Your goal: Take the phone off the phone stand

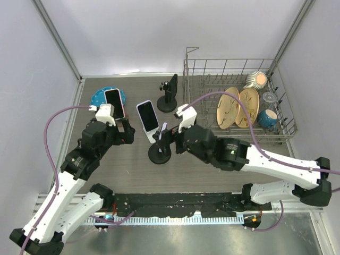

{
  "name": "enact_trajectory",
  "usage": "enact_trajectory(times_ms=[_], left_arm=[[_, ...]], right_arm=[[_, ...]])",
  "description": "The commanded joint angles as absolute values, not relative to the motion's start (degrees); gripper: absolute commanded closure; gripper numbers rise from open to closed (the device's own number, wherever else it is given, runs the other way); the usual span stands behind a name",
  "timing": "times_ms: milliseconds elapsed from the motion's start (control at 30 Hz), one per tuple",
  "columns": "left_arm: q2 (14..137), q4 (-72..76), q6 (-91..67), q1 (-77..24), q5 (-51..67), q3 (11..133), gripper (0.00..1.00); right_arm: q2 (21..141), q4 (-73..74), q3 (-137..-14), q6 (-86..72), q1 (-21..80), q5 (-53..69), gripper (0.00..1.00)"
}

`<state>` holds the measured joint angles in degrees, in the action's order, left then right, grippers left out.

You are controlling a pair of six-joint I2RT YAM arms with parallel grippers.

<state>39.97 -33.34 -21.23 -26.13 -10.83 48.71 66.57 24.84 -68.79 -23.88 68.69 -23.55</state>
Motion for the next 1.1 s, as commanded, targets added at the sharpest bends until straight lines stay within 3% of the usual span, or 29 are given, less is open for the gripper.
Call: enact_trajectory(times_ms=[0, 233, 633, 933, 1067], left_arm=[[37.9, -28.5, -18.5, -25.9, -7.6, 48.3, 0.00], [36.7, -28.4, -18.3, -25.8, -8.3, 47.6, 0.00], [34.3, -26.2, -17.3, -26.6, -3.5, 44.7, 0.00], [32.7, -21.6, -14.6, -26.7, 11.5, 40.4, 0.00], [34.3, -20.1, -14.0, -26.7, 16.0, 40.0, 0.00]], right_arm=[[71.0, 23.1, -72.7, -29.3, 73.7, -45.3, 0.00], [80.6, 26.0, -78.5, -34.3, 76.6, -54.4, 0.04], [86.9, 27.2, -79.8, -38.0, 77.2, -59.5, 0.25], [83.9, 25.1, -76.4, -32.9, 77.2, -56.1, 0.66], [80.4, 20.9, -73.6, -27.2, 77.1, -53.4, 0.96]])
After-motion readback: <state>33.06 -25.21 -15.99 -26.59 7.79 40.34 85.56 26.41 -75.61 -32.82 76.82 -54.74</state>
